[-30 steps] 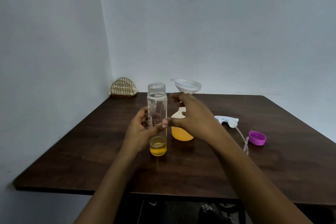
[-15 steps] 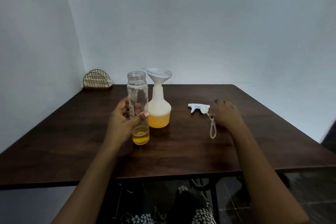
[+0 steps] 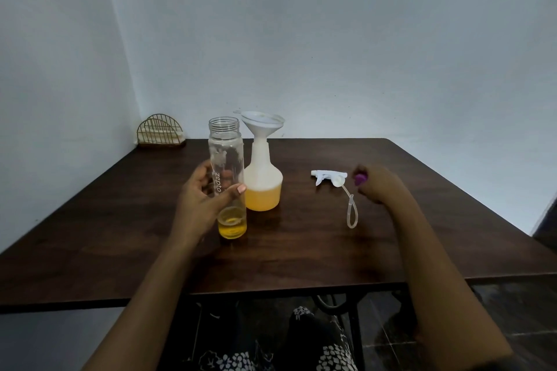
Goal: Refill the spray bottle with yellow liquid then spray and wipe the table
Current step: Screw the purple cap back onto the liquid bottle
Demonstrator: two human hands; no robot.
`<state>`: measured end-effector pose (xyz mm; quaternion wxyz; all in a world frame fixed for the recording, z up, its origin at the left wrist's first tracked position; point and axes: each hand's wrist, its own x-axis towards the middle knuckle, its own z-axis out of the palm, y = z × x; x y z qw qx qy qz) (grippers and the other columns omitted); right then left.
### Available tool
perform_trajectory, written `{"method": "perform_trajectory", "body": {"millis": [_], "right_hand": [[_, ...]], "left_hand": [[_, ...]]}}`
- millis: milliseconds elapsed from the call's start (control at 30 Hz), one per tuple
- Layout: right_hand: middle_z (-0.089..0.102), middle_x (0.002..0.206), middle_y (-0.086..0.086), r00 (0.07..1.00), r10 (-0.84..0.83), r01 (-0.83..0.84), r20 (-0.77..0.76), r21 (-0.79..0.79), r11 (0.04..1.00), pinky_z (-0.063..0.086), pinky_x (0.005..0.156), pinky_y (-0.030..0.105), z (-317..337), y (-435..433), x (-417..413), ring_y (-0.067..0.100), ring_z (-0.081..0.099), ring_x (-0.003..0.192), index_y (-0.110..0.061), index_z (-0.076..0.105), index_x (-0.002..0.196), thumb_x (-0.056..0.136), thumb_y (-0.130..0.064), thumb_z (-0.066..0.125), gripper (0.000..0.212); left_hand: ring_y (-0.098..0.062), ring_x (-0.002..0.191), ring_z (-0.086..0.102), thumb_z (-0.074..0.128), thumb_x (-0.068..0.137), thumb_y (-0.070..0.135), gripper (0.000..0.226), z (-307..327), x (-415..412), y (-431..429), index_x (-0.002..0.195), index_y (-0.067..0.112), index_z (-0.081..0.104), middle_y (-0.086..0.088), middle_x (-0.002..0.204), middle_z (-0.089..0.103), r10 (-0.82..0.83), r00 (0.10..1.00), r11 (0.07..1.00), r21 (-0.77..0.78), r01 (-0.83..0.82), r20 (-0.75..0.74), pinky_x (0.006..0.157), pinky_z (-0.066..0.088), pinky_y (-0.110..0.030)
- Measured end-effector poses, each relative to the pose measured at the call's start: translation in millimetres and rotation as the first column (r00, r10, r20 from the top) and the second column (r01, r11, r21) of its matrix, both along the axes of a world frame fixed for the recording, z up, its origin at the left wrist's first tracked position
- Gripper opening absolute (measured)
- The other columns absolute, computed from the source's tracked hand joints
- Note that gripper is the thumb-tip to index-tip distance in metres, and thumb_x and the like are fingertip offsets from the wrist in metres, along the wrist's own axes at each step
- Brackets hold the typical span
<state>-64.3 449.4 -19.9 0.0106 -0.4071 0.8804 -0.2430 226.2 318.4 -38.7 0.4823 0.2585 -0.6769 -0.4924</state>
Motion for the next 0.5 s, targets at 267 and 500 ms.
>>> {"method": "perform_trajectory", "body": {"millis": [267,500], "right_hand": [[0.062,0.113,-0.001,0.785,0.592,-0.420,0.184,-0.545,0.725,0.056,0.084,0.030,111,13,95,0.016,0.063,0.100,-0.028,0.063,0.110,0.068,0.001,0.075,0.052],[0.062,0.103,0.003,0.685,0.716,-0.496,0.134,-0.635,0.593,0.056,0.061,0.023,132,-40,160,0.015,0.065,0.082,-0.014,0.066,0.104,0.071,-0.007,0.078,0.035]], "left_hand": [[0.001,0.088,0.067,0.079,0.069,0.013,0.050,3,4,2,0.100,0.045,0.056,0.015,0.095,0.070,0.014,0.999,1.000,-0.017,-0.013,0.034,0.073,0.056,-0.026],[0.007,0.082,0.066,0.079,0.070,0.012,0.052,5,11,1,0.100,0.046,0.054,0.016,0.092,0.068,0.051,0.998,0.999,-0.019,-0.050,0.047,0.068,0.055,-0.020]]}}
